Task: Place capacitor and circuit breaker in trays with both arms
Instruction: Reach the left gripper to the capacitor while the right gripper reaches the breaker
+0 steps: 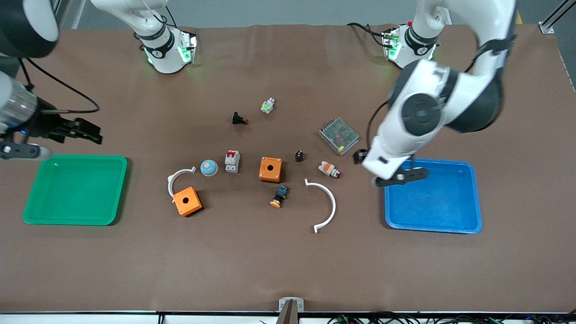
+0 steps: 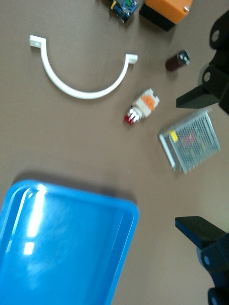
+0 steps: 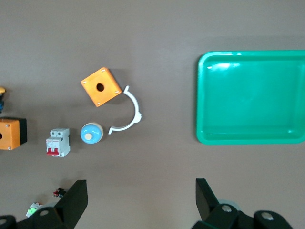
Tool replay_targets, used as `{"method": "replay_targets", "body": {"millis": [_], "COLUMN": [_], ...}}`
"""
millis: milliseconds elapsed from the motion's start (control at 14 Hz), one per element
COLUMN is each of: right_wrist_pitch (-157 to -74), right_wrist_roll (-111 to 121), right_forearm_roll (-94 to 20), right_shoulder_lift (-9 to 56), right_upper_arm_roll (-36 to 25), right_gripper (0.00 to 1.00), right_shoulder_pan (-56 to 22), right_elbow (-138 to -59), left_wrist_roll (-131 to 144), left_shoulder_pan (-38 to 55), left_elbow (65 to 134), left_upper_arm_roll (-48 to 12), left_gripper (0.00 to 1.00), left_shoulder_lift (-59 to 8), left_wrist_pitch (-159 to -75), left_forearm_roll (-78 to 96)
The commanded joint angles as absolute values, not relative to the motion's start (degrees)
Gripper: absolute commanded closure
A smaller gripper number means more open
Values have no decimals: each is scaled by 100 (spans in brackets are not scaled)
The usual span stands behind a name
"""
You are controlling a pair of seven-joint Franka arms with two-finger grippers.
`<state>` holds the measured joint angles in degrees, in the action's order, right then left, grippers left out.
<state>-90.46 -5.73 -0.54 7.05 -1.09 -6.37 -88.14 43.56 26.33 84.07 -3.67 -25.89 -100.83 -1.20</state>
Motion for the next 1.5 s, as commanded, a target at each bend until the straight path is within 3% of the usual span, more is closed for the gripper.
{"method": "replay_targets", "body": {"millis": [0,143,571,1071,1214,1429], "right_wrist_pitch": [-9096,-9577,-11326,-13102,-13218,-13385], "right_wrist_roll": [-720,-1219,-2484,-2689,-2716,-2742], "right_forearm_roll": [-192,-1016,-1116,-1116,-1108,-1099], "right_shoulder_lift": [834,844,896,1590,1740,1950], "right_upper_arm_roll": [-97,-97,-105,-105,-114,-114], "right_gripper": [0,0,0,0,0,0], "right_shoulder_pan": [-1071,-1134,-2195,-2874,-2996,-3076], "right_elbow": [-8920,-9419,-10756,-11627,-11646,-11646], "left_wrist_roll": [5366,6219,8216,9131,9281,9299], "left_shoulder_pan": [2925,3268,3919,4350,4377,4456], "left_elbow": [8253,8419,8657,9114,9167,9281], "left_upper_arm_roll": [-334,-334,-334,-343,-360,-360], "left_gripper": [0,0,14,27,29,48], "left_shoulder_lift": [-3057,-3339,-4112,-4263,-4263,-4245], "left_wrist_pitch": [-10466,-11018,-12488,-13052,-13052,-13052], "left_forearm_roll": [-1,9,44,53,53,53]}}
